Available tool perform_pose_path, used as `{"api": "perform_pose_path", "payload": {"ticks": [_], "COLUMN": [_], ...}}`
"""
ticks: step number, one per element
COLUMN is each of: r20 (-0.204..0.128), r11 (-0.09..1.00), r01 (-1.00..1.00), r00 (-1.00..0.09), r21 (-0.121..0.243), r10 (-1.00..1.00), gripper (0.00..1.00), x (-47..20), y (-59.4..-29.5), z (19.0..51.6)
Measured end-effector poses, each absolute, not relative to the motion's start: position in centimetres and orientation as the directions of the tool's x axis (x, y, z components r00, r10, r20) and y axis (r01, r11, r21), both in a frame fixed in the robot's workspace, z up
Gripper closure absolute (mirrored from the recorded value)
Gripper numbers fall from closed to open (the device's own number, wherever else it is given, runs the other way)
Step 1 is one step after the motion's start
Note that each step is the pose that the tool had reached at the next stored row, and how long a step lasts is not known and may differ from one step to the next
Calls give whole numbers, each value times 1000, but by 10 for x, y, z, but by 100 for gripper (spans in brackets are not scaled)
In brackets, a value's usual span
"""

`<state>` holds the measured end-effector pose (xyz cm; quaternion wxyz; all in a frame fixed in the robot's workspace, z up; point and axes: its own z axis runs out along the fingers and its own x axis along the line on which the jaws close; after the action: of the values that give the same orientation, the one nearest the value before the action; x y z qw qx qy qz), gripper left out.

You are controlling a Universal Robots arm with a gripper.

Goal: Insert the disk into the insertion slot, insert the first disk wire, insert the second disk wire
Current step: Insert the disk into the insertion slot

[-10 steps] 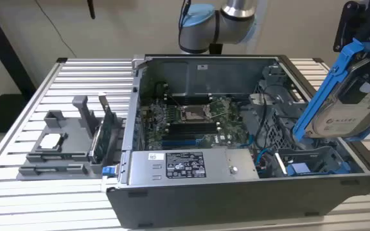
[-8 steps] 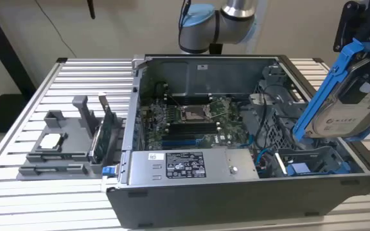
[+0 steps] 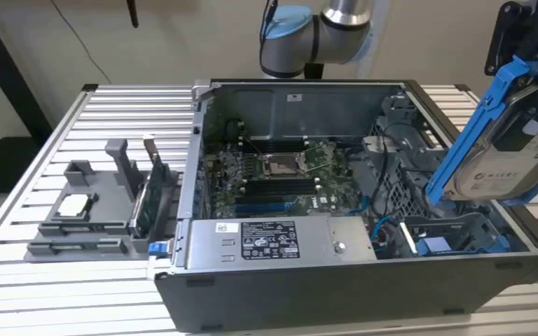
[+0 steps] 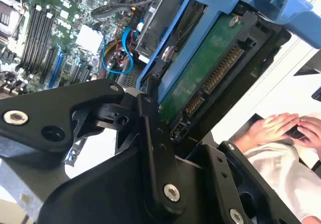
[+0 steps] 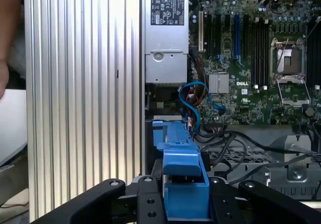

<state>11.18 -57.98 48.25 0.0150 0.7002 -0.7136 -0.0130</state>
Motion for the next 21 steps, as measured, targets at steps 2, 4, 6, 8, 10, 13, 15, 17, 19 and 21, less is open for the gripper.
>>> {"api": "perform_pose_path", "payload": {"ticks": [2, 4, 6, 8, 10, 13, 15, 17, 19, 21], "r20": [3, 3, 3, 3, 3, 3, 3, 3, 3, 3], "r11": [19, 19, 19, 19, 19, 19, 19, 19, 19, 19], "r01": [-999, -999, -999, -999, -999, -999, -999, -999, -999, -999], "r00": [-19, -19, -19, -19, -19, -19, -19, -19, -19, -19], "r21": [40, 40, 40, 40, 40, 40, 40, 40, 40, 40], "r10": [-1000, -1000, -1000, -1000, -1000, -1000, -1000, -1000, -1000, -1000], "gripper": [67, 67, 67, 67, 67, 67, 67, 67, 67, 67], "x": [112, 112, 112, 112, 112, 112, 113, 113, 113, 113], "y": [-580, -580, -580, -580, -580, -580, -580, -580, -580, -580], "z": [482, 481, 479, 476, 474, 470, 468, 466, 464, 462]}}
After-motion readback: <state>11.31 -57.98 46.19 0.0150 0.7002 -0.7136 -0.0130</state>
